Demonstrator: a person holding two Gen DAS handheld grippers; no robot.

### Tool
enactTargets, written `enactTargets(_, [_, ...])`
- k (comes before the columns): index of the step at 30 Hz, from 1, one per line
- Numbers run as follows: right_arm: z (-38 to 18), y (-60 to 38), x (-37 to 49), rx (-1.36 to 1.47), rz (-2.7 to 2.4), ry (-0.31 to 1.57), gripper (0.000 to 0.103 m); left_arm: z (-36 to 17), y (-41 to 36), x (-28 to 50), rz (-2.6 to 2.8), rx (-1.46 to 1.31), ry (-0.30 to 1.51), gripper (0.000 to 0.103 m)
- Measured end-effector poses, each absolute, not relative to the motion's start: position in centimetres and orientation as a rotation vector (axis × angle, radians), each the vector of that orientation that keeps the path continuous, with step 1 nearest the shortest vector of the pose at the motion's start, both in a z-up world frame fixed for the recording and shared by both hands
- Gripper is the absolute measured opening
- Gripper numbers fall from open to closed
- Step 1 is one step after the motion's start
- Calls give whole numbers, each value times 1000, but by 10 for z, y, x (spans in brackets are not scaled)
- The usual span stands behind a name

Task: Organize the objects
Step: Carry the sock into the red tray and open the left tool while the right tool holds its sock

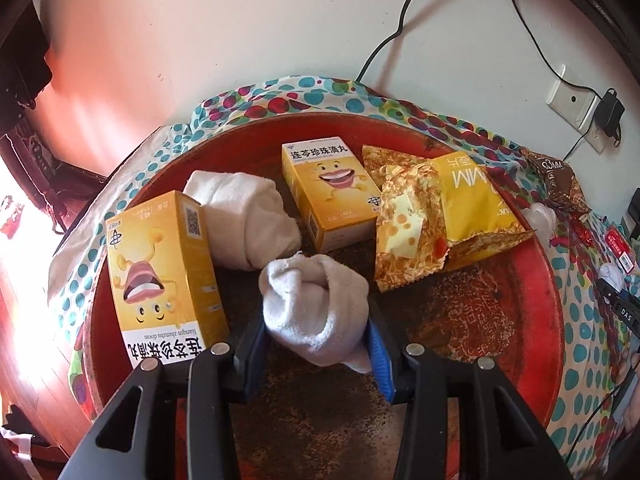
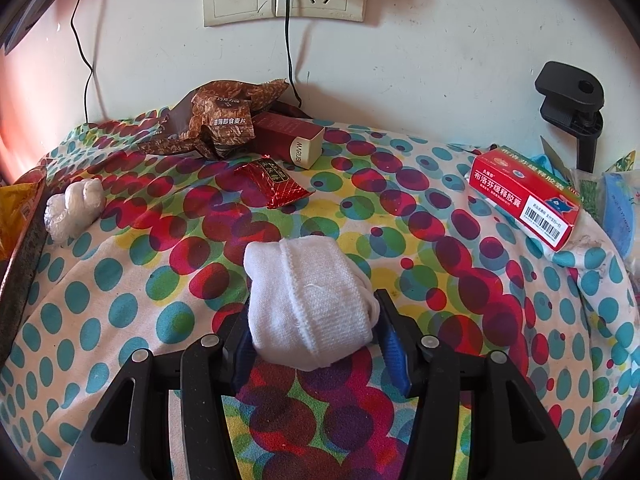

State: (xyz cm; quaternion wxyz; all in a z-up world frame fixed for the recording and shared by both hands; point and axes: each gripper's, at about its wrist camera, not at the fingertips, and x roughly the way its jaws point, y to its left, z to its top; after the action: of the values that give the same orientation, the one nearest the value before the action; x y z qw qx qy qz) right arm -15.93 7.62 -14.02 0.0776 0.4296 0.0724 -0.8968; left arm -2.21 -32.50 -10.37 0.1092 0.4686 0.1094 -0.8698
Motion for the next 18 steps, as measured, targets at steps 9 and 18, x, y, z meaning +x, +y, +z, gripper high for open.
enactTargets(9, [-141, 73, -157, 1279, -2689, 236, 51, -99, -331, -22, -2576, 1370, 418, 55])
enactTargets(18, [-138, 73, -155, 1254, -2692, 227, 43, -85, -324, -19, -2628, 1304, 363, 58])
